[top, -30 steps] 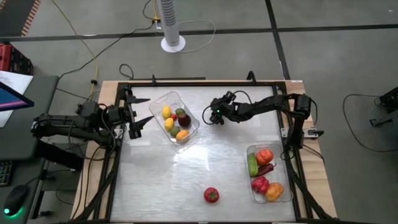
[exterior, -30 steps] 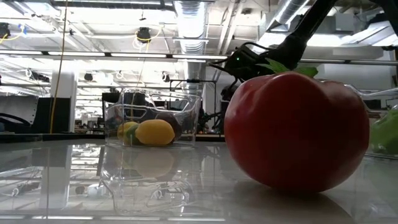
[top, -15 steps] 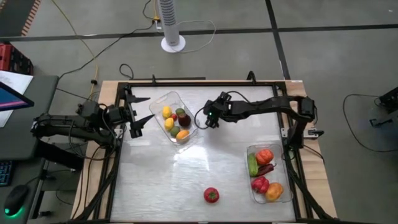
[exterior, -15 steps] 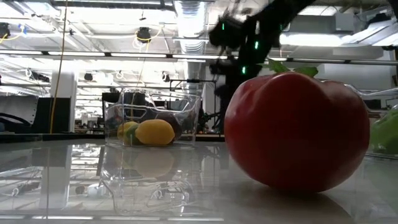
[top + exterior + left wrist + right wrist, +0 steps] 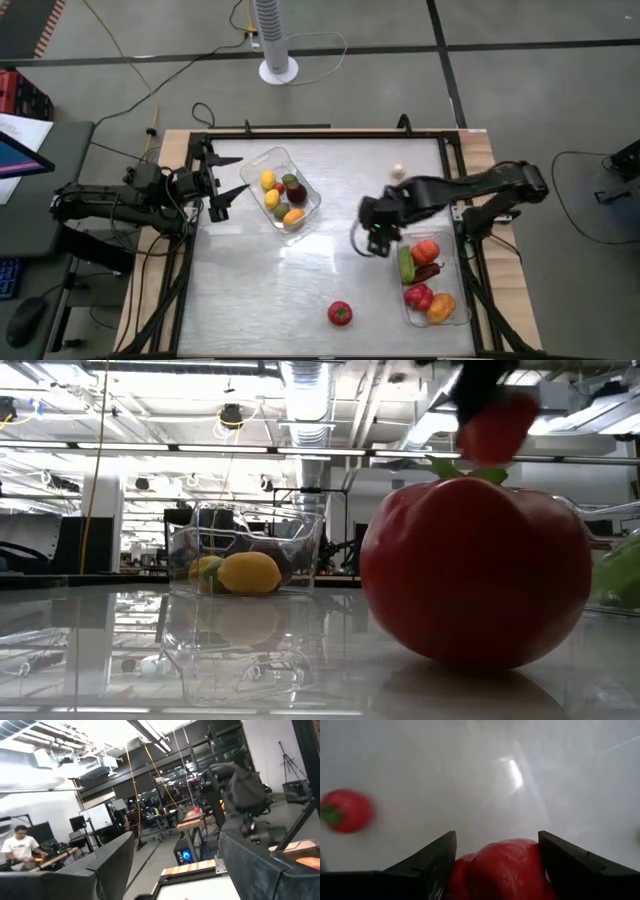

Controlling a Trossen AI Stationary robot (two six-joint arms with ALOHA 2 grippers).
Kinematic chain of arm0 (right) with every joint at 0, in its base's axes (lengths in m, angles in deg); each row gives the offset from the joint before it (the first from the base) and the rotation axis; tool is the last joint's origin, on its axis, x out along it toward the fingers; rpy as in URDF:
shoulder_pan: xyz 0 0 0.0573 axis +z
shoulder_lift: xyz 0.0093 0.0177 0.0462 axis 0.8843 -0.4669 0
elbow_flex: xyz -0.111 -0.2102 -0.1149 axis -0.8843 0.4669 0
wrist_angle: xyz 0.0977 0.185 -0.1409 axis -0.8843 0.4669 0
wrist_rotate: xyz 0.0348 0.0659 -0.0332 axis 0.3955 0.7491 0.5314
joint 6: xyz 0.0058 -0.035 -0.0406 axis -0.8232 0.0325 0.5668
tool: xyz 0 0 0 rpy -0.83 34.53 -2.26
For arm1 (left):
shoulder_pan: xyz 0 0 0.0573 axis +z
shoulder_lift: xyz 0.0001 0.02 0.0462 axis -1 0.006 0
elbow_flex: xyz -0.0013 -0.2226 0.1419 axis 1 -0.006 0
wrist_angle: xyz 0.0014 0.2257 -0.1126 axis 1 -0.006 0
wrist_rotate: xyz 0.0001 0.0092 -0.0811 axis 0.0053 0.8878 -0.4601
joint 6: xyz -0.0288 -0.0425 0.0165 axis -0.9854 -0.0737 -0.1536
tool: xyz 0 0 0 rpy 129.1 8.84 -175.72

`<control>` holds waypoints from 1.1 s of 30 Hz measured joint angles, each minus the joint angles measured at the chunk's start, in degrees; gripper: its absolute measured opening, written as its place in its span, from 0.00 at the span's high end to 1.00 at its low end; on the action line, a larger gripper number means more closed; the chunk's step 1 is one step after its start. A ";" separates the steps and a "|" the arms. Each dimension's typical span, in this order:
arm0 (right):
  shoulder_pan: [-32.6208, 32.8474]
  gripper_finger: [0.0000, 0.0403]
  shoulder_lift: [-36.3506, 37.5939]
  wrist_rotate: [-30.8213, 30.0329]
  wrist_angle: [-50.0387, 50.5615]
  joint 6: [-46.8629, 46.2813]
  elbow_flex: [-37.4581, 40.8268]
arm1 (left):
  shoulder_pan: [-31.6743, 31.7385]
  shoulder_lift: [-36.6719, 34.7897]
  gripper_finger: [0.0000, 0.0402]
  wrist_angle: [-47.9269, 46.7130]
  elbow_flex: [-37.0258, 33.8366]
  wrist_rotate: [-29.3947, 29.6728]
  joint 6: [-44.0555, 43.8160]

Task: Sort produce into baskets
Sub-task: Put the red bell pepper into the bottom transparent bin, then put the red tomato into the top transparent bin

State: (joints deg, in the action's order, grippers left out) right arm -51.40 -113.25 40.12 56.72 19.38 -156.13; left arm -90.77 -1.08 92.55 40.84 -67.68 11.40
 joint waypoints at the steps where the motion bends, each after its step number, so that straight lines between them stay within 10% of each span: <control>1: 1.46 0.27 1.28 -0.08 0.28 -2.10 0.66 | -0.01 -0.01 0.31 -0.16 0.00 0.00 -0.38; 18: 21.51 0.23 10.84 -4.26 0.93 -36.53 17.88 | -0.01 0.02 0.31 -1.73 0.00 -1.62 -7.01; 33: 19.31 0.14 10.57 -1.41 -5.74 -35.40 16.75 | -0.03 0.02 0.31 -2.25 0.00 -4.13 -9.13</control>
State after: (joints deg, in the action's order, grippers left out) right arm -32.09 -102.68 38.71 50.99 -16.02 -139.38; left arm -90.80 -1.06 90.30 40.84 -71.81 2.27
